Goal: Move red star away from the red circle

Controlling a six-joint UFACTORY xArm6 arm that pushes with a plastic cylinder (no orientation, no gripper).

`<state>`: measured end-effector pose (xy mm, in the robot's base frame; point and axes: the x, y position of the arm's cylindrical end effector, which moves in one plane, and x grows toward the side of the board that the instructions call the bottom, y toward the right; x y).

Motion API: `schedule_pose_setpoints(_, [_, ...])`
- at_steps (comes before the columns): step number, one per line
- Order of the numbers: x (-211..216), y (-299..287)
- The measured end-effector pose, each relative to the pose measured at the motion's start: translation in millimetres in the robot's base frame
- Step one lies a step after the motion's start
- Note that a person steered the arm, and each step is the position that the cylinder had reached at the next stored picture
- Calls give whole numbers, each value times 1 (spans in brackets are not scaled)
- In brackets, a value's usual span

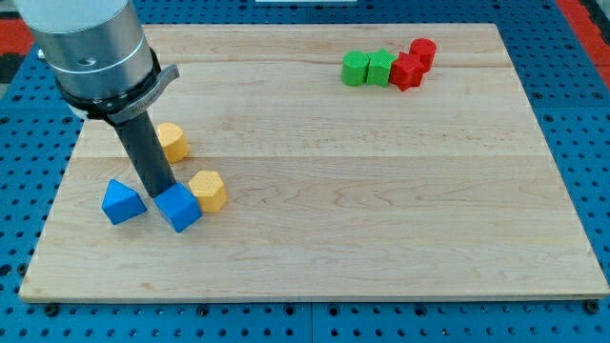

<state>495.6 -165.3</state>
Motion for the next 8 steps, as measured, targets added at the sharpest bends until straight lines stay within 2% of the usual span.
schedule_pose_setpoints(2, [-5,11])
schedule_pose_setpoints(3, [-47,72])
schedule_pose_setpoints(5, [-116,303])
schedule_pose_setpoints(6, [-179,412])
schedule_pose_setpoints(7, [-236,458])
schedule_pose_setpoints(8, [-249,414])
